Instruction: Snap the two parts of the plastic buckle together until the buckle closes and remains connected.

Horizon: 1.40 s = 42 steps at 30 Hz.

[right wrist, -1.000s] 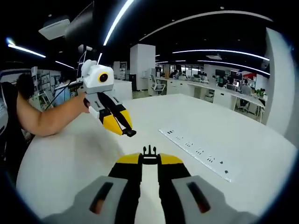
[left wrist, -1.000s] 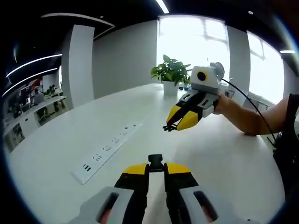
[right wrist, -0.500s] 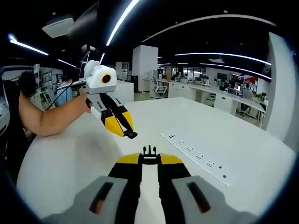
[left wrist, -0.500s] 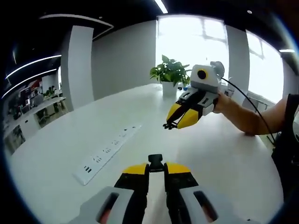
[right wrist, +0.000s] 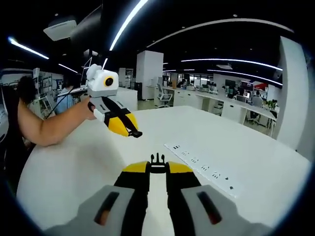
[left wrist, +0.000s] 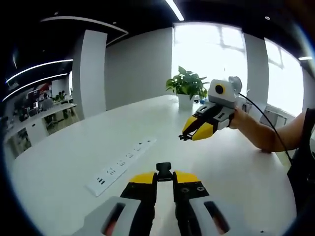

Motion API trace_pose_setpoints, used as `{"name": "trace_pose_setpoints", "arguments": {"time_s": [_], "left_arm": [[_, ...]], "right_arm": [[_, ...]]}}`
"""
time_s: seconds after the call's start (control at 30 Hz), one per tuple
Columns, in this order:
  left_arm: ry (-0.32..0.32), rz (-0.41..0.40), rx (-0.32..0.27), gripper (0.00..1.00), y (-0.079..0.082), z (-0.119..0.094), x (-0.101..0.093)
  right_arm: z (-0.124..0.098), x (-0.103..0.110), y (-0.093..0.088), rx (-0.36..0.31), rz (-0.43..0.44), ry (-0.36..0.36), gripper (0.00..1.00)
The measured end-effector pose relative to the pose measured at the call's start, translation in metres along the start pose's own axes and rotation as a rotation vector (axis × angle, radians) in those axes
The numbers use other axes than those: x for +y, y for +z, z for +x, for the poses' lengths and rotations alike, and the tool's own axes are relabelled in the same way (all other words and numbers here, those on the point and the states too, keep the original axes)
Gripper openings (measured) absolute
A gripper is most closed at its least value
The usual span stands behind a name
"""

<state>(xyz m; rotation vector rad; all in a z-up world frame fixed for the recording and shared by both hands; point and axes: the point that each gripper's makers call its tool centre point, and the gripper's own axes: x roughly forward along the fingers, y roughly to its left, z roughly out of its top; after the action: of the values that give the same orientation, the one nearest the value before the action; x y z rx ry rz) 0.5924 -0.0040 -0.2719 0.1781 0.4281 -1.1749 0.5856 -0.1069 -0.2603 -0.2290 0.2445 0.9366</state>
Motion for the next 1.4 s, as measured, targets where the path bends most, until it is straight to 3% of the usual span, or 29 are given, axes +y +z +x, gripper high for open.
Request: {"name": "trace_pose_setpoints", "arguments": {"time_s": [0.6,1.4], "left_arm": [[0.031,0.018,-0.026,0.11,0.004,-0.003,0.004],[-0.014,0.018,-0.033,0.11,0.004,-0.007,-0.004]], "right_arm": [[-0.008,-0.012,0.007,-0.033,0.022,-0.044,0.12],[-0.007,-0.007,0.009,-0.041,0.026,-0.032,0.12]]}}
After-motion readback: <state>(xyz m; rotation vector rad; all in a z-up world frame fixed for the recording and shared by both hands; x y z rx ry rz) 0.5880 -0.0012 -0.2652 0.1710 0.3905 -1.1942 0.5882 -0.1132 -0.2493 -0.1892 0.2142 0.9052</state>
